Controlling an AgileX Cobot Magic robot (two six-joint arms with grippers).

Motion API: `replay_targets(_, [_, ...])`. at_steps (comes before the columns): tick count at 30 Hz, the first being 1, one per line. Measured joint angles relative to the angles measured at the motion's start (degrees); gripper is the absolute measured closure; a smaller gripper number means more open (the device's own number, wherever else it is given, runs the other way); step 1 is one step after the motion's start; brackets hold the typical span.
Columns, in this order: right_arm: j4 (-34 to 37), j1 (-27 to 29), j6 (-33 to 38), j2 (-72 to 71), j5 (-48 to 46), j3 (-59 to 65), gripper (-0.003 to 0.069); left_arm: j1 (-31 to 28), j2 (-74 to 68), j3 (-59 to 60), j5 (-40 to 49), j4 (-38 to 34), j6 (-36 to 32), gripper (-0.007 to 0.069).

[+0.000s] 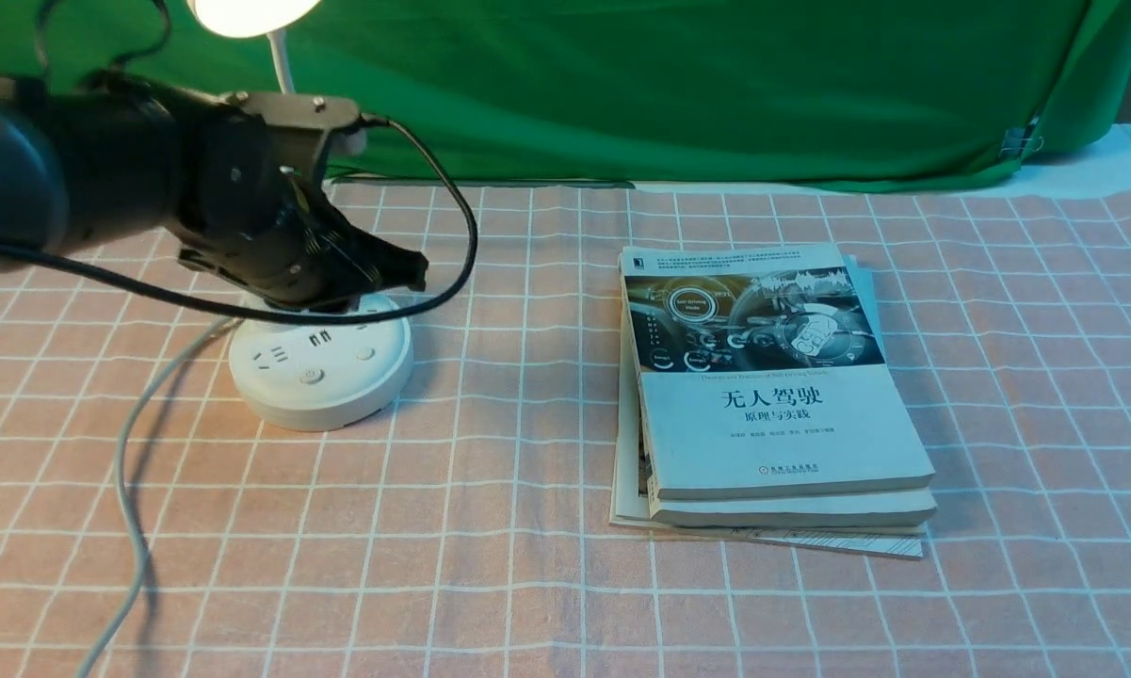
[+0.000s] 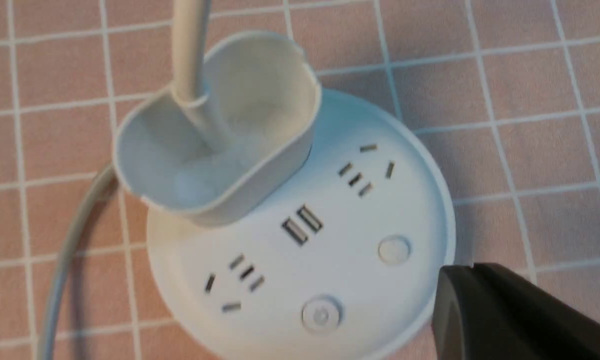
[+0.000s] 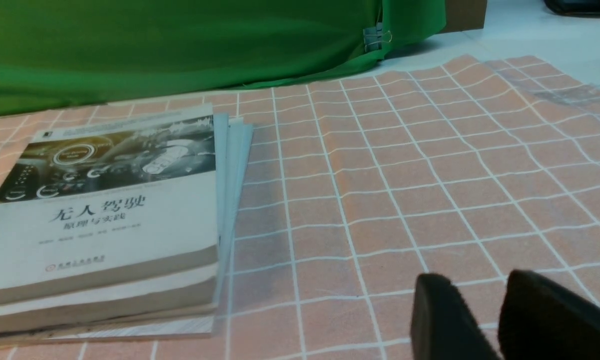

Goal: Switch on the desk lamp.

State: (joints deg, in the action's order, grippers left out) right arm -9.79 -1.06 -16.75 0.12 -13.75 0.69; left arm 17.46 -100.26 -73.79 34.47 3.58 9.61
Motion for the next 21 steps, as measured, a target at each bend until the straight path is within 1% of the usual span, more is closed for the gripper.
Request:
replay_targets(2, [0.0, 0.0, 0.0, 0.0, 0.0, 0.0, 0.0418, 0.0, 2.8, 1.0, 4.5, -1.7, -2.5, 0.0603])
replay_targets(4, [0.0, 0.0, 0.0, 0.0, 0.0, 0.0, 0.0418, 0.0, 7.4, 3.5, 7.0, -5.3, -5.3, 0.0603])
replay_targets(6, [0.0, 0.0, 0.0, 0.0, 0.0, 0.0, 0.0418, 0.0, 10.6, 4.9, 7.6, -7.5, -7.4, 0.0603])
replay_targets(7, [0.0, 0.0, 0.0, 0.0, 0.0, 0.0, 0.0418, 0.0, 15.5, 7.5, 7.8, -11.4, -10.5, 0.0603])
replay_targets(9, [0.0, 0.0, 0.0, 0.0, 0.0, 0.0, 0.0418, 0.0, 21.1, 10.9, 8.0, -15.7, -14.1, 0.0603])
replay_targets(11, [0.0, 0.0, 0.0, 0.0, 0.0, 0.0, 0.0418, 0.0, 29.9, 15.6, 8.0, -20.0, -17.7, 0.0603])
replay_targets(13, [0.0, 0.0, 0.0, 0.0, 0.0, 0.0, 0.0418, 0.0, 36.4, 20.0, 7.7, -22.7, -20.1, 0.0603])
replay_targets(14, [0.0, 0.0, 0.0, 0.0, 0.0, 0.0, 0.0418, 0.0, 37.2, 20.0, 7.6, -22.7, -20.3, 0.0603])
replay_targets(15, [0.0, 0.0, 0.0, 0.0, 0.0, 0.0, 0.0418, 0.0, 43.3, 24.1, 6.1, -24.4, -21.8, 0.0603])
replay_targets(16, [0.0, 0.0, 0.0, 0.0, 0.0, 0.0, 0.0418, 0.0, 44.1, 24.6, 6.1, -24.6, -21.8, 0.0603])
replay_targets(17, [0.0, 0.0, 0.0, 0.0, 0.0, 0.0, 0.0418, 0.0, 50.2, 27.8, 3.6, -25.2, -22.4, 0.0603])
replay_targets(19, [0.0, 0.0, 0.0, 0.0, 0.0, 0.0, 0.0418, 0.0, 58.1, 33.1, -1.4, -25.4, -22.1, 0.0603])
replay_targets(20, [0.0, 0.0, 0.0, 0.0, 0.0, 0.0, 0.0418, 0.0, 58.1, 33.5, -1.9, -25.5, -22.0, 0.0603])
replay_targets(21, [0.0, 0.0, 0.0, 0.0, 0.0, 0.0, 0.0418, 0.0, 64.4, 37.8, -6.3, -25.5, -21.6, 0.0603])
